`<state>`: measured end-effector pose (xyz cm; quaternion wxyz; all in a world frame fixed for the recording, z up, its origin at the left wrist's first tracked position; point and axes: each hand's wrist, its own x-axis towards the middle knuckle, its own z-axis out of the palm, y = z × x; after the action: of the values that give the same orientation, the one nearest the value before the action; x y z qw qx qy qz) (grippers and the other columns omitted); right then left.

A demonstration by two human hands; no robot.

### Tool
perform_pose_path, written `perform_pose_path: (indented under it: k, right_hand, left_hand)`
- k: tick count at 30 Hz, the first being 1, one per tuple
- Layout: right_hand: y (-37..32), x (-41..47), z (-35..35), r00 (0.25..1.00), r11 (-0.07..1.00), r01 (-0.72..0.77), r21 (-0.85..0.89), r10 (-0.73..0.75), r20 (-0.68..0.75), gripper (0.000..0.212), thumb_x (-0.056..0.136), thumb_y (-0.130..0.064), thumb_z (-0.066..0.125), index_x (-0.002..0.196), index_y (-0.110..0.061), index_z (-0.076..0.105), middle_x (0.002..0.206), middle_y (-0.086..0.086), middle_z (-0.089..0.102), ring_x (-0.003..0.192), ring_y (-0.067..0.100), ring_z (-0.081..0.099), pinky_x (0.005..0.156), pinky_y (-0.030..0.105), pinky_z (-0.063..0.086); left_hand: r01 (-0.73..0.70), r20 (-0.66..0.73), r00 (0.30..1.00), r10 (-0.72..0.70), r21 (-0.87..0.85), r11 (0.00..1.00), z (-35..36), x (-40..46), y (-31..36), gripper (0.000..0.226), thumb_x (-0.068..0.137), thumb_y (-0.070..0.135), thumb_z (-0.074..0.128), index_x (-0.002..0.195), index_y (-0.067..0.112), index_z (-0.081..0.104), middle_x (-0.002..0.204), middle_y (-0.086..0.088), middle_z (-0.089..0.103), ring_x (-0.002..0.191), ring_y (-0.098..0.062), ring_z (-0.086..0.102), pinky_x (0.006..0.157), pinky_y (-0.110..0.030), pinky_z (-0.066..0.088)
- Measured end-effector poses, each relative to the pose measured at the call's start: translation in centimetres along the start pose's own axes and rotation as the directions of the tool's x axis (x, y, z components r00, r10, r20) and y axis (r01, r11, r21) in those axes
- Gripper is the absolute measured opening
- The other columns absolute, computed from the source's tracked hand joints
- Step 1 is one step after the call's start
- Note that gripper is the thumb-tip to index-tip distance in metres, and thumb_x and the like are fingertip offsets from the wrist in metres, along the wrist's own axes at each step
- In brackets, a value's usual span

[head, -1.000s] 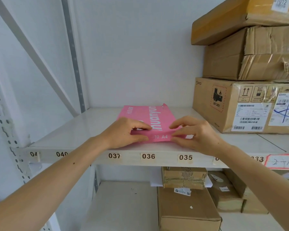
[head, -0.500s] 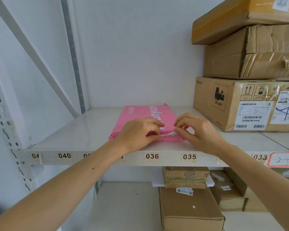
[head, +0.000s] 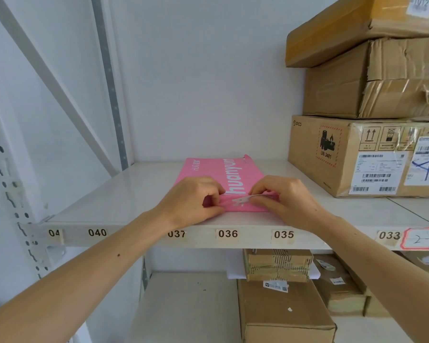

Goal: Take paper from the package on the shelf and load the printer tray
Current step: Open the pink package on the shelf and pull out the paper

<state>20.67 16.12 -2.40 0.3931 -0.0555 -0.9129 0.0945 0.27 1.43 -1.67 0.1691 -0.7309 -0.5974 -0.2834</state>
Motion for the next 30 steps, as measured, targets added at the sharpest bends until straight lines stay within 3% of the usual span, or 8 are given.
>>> perform_pose_path:
  k: [10, 13, 15, 19, 21, 23, 25, 30]
  right_hand:
    - [0.0, 0.1, 0.0, 0.995, 0.995, -0.095, 0.038, 0.095, -0.009, 0.011, 0.087, -0.025, 0.069, 0.086, -0.014, 0.069, 0.063, -0.005, 0.063, 0.058, 0.020, 0.057, 0.060, 0.045, 0.051]
    - [0.1, 0.1, -0.1, 0.991, 0.989, -0.128, 0.077, 0.131, -0.030, 0.008, 0.088, -0.025, 0.068, 0.084, -0.021, 0.063, 0.058, -0.014, 0.059, 0.051, 0.011, 0.053, 0.056, 0.039, 0.049]
    - [0.0, 0.2, 0.0, 0.989, 0.984, -0.144, 0.103, 0.147, -0.030, 0.007, 0.089, -0.025, 0.067, 0.084, -0.023, 0.062, 0.057, -0.017, 0.059, 0.050, 0.009, 0.053, 0.055, 0.035, 0.047]
    - [-0.1, 0.3, 0.1, 0.988, 0.985, -0.137, 0.105, 0.144, -0.060, 0.008, 0.090, -0.024, 0.066, 0.085, -0.020, 0.061, 0.059, -0.012, 0.063, 0.049, 0.012, 0.054, 0.053, 0.036, 0.048]
    - [-0.2, 0.4, 0.2, 0.988, 0.986, -0.131, 0.105, 0.139, -0.072, 0.007, 0.090, -0.024, 0.065, 0.085, -0.020, 0.061, 0.060, -0.009, 0.064, 0.048, 0.014, 0.054, 0.052, 0.039, 0.049]
    - [-0.2, 0.4, 0.2, 0.988, 0.987, -0.123, 0.100, 0.131, -0.076, 0.006, 0.090, -0.023, 0.065, 0.087, -0.020, 0.062, 0.063, -0.007, 0.067, 0.049, 0.014, 0.055, 0.054, 0.041, 0.051]
    - [-0.2, 0.5, 0.2, 0.989, 0.989, -0.118, 0.085, 0.125, -0.078, 0.005, 0.090, -0.023, 0.066, 0.092, -0.021, 0.063, 0.074, -0.006, 0.071, 0.056, 0.011, 0.060, 0.061, 0.042, 0.054]
    - [-0.2, 0.7, 0.2, 0.996, 0.999, -0.035, 0.020, 0.036, -0.086, 0.017, 0.090, -0.014, 0.065, 0.106, -0.019, 0.060, 0.098, -0.008, 0.069, 0.081, 0.012, 0.067, 0.070, 0.044, 0.057]
  left_hand:
    - [0.104, 0.038, 0.994, -0.101, -0.106, 0.989, -0.9, 0.1, -0.2, 0.014, 0.088, 0.023, 0.068, 0.080, 0.012, 0.063, 0.087, 0.001, 0.073, 0.085, -0.015, 0.070, 0.077, -0.038, 0.055]
    - [0.121, 0.030, 0.993, -0.118, -0.115, 0.986, -1.4, 0.4, 0.0, 0.015, 0.091, 0.028, 0.063, 0.084, 0.015, 0.058, 0.076, 0.002, 0.069, 0.068, -0.016, 0.064, 0.069, -0.038, 0.052]
    - [0.118, 0.046, 0.992, -0.115, -0.094, 0.989, -1.7, 0.5, -0.1, 0.015, 0.091, 0.030, 0.063, 0.089, 0.018, 0.055, 0.080, 0.001, 0.071, 0.073, -0.018, 0.067, 0.072, -0.041, 0.053]
    - [0.134, 0.077, 0.989, -0.127, -0.103, 0.986, -2.3, -0.1, -1.1, 0.022, 0.087, 0.027, 0.069, 0.098, 0.024, 0.051, 0.100, 0.007, 0.076, 0.091, -0.004, 0.070, 0.085, -0.039, 0.053]
    - [0.112, 0.099, 0.990, -0.097, -0.157, 0.981, -2.7, -0.2, -1.5, 0.024, 0.090, 0.023, 0.066, 0.092, 0.034, 0.044, 0.103, 0.006, 0.076, 0.092, 0.002, 0.068, 0.086, -0.039, 0.054]
    - [0.075, 0.146, 0.988, -0.047, -0.198, 0.977, -3.1, -0.1, -1.9, 0.029, 0.094, 0.018, 0.060, 0.088, 0.040, 0.041, 0.111, 0.001, 0.073, 0.110, 0.005, 0.062, 0.092, -0.037, 0.053]
    - [0.035, 0.203, 0.979, 0.006, -0.200, 0.979, -3.2, 0.0, -2.0, 0.017, 0.096, 0.015, 0.056, 0.096, 0.032, 0.053, 0.122, 0.001, 0.069, 0.120, 0.001, 0.058, 0.098, -0.032, 0.049]
    - [0.020, 0.256, 0.966, 0.029, -0.186, 0.982, -2.9, 0.3, -2.7, 0.019, 0.093, 0.012, 0.061, 0.108, 0.013, 0.073, 0.110, 0.001, 0.073, 0.099, -0.004, 0.066, 0.088, -0.018, 0.048]
